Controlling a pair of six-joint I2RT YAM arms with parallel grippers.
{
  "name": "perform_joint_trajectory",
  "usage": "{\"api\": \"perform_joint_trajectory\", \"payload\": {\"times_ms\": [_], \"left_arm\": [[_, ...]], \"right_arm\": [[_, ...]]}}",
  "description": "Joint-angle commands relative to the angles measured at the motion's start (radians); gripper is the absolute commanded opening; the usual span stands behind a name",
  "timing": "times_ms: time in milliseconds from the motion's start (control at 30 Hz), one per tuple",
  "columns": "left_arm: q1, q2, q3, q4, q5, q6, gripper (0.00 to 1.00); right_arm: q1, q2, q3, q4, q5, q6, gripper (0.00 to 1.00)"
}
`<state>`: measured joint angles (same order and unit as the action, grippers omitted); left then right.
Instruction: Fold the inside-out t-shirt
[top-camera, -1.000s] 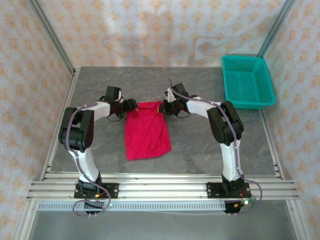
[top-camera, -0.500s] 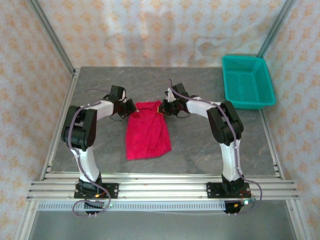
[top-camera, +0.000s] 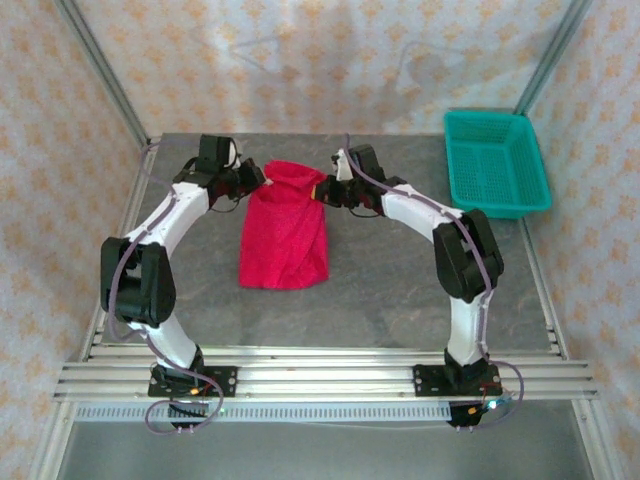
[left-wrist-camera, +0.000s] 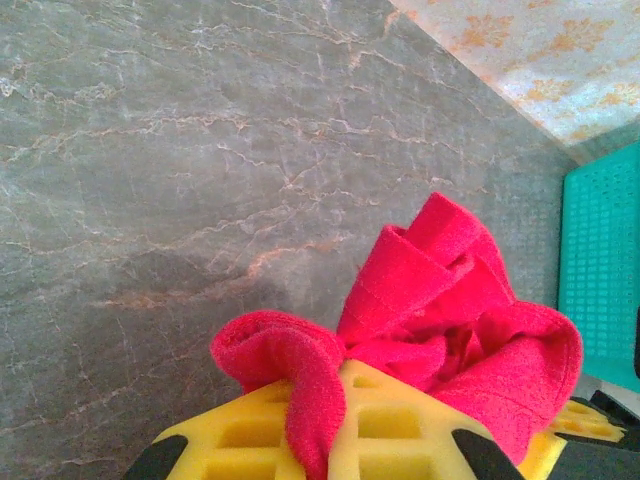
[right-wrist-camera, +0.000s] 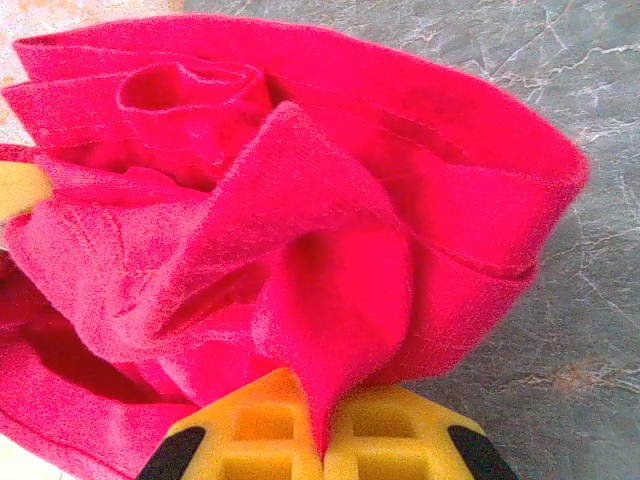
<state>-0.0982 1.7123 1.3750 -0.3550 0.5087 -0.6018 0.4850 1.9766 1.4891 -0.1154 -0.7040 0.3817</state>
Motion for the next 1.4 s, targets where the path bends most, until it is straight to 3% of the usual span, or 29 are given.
{"api": "perform_joint_trajectory", "payload": {"times_ms": [0, 233, 333, 433, 667, 833, 1000, 1233, 1267, 1300, 1333, 1367], "left_arm": [[0.014, 0.021, 0.121, -0.058, -0.007, 0.006, 0.00], [0.020, 0.095, 0.456, -0.133, 0.011, 0.000, 0.00], [0.019, 0.053, 0.462, -0.076, 0.019, -0.001, 0.00], [0.011, -0.072, 0.243, 0.062, 0.014, 0.009, 0.00], [-0.087, -0.355, -0.507, 0.424, -0.068, -0.032, 0.00], [-0.161, -0.481, -0.738, 0.423, -0.138, -0.049, 0.00], [-0.168, -0.460, -0.714, 0.312, -0.193, -0.019, 0.00], [-0.165, -0.195, -0.553, 0.232, -0.282, 0.030, 0.00], [-0.163, -0.146, -0.525, 0.213, -0.289, 0.038, 0.04], [-0.163, -0.110, -0.510, 0.200, -0.302, 0.038, 0.19], [-0.160, -0.082, -0.494, 0.188, -0.323, 0.038, 0.43], [-0.159, -0.064, -0.475, 0.157, -0.360, 0.034, 0.60]], "right_arm": [[-0.011, -0.003, 0.107, -0.003, 0.023, -0.007, 0.00], [-0.025, 0.079, 0.490, -0.133, 0.081, -0.071, 0.00], [-0.025, 0.091, 0.599, -0.203, 0.077, -0.115, 0.00], [-0.019, 0.029, 0.441, -0.163, 0.031, -0.123, 0.00], [0.046, -0.238, -0.357, 0.267, 0.004, -0.030, 0.00], [0.092, -0.377, -0.659, 0.402, 0.050, 0.044, 0.00], [0.099, -0.404, -0.644, 0.367, 0.101, 0.042, 0.00], [0.053, -0.156, -0.389, 0.166, 0.127, 0.015, 0.04], [0.040, -0.114, -0.362, 0.146, 0.119, 0.024, 0.14], [0.032, -0.079, -0.342, 0.126, 0.105, 0.030, 0.27], [0.025, -0.047, -0.314, 0.095, 0.096, 0.035, 0.43], [0.022, -0.024, -0.282, 0.038, 0.095, 0.031, 0.57]]}}
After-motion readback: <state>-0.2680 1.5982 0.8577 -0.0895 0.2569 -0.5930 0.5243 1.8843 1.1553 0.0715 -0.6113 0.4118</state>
